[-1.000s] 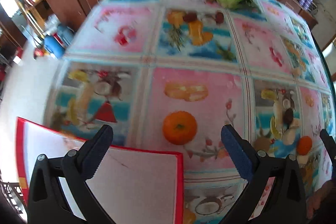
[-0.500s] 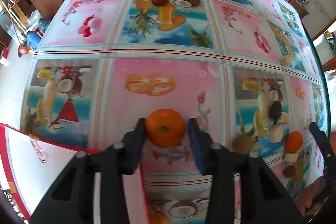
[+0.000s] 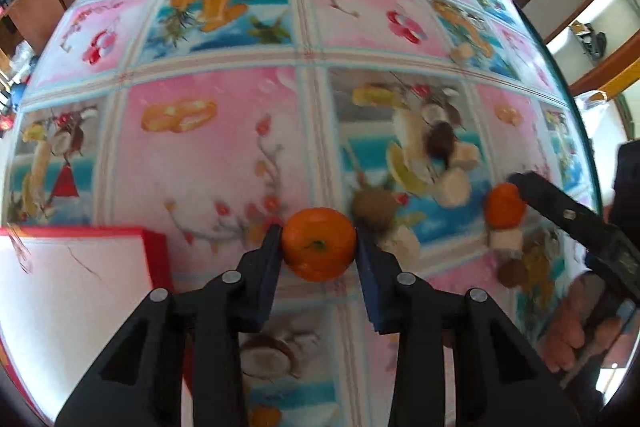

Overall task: Organize fruits
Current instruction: 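Grasp an orange with the right tool while the left tool holds its orange, then carry both oranges over the white tray and open both tools to release them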

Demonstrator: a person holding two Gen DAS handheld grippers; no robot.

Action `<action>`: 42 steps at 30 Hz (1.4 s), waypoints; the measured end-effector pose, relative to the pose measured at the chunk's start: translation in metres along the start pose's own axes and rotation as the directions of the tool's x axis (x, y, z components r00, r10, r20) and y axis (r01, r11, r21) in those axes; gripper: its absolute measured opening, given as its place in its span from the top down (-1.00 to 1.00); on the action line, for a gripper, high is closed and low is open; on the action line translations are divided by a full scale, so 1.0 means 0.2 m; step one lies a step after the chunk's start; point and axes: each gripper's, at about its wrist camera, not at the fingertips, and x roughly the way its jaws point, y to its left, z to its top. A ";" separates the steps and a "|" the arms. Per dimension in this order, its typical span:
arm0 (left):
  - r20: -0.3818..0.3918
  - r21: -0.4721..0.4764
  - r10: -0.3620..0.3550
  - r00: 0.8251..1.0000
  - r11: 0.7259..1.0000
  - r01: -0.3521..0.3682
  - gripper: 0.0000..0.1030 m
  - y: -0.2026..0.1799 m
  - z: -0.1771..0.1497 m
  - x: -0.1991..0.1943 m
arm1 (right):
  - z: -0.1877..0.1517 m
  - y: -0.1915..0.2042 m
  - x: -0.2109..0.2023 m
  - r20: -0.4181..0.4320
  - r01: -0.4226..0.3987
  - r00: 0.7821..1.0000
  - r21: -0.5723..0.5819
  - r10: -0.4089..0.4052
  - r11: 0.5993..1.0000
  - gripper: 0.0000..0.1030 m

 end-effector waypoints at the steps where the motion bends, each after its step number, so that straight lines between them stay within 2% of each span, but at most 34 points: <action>1: 0.001 0.000 -0.005 1.000 1.000 0.005 0.26 -0.01 -0.02 -0.01 | -0.01 0.01 0.00 0.000 0.016 1.000 -0.017 -0.016 1.000 -0.16; 4: 0.002 -0.003 -0.024 1.000 1.000 0.024 0.26 -0.03 -0.06 -0.02 | -0.02 0.03 0.02 -0.015 0.051 0.999 -0.064 -0.052 0.997 0.22; 7: 0.013 0.002 -0.018 1.000 1.000 0.018 0.26 -0.05 -0.08 -0.03 | -0.03 0.08 0.04 -0.003 0.111 0.994 -0.134 -0.112 0.985 0.38; 13: 0.040 0.008 0.022 0.999 1.000 -0.022 0.26 -0.07 -0.09 -0.02 | -0.03 0.05 0.02 0.008 0.101 0.995 -0.113 -0.100 0.988 0.40; 18: 0.085 0.008 0.055 0.995 0.998 -0.056 0.26 -0.09 -0.12 -0.02 | -0.03 0.07 -0.06 0.100 0.054 0.994 -0.116 -0.042 0.992 0.40; 24: 0.155 -0.021 0.060 0.986 0.998 -0.057 0.27 -0.10 -0.22 -0.06 | -0.03 0.09 -0.15 0.206 0.021 0.978 -0.120 0.004 0.993 0.40; 27: 0.214 -0.008 0.077 0.974 0.997 -0.077 0.27 -0.14 -0.31 -0.14 | -0.03 0.09 -0.16 0.223 0.009 0.975 -0.125 0.019 0.992 0.40; 32: 0.317 0.013 0.087 0.944 0.995 -0.096 0.27 -0.21 -0.51 -0.29 | -0.07 0.14 -0.17 0.248 0.038 0.969 -0.173 0.007 0.984 0.40; 35: 0.361 0.013 0.083 0.929 0.995 -0.094 0.26 -0.23 -0.62 -0.37 | -0.11 0.19 -0.19 0.265 0.053 0.964 -0.213 0.005 0.976 0.40; 42: 0.424 -0.040 0.135 0.895 0.991 -0.130 0.26 -0.14 -0.80 -0.50 | -0.28 0.40 -0.25 0.311 0.060 0.949 -0.339 0.051 0.939 0.40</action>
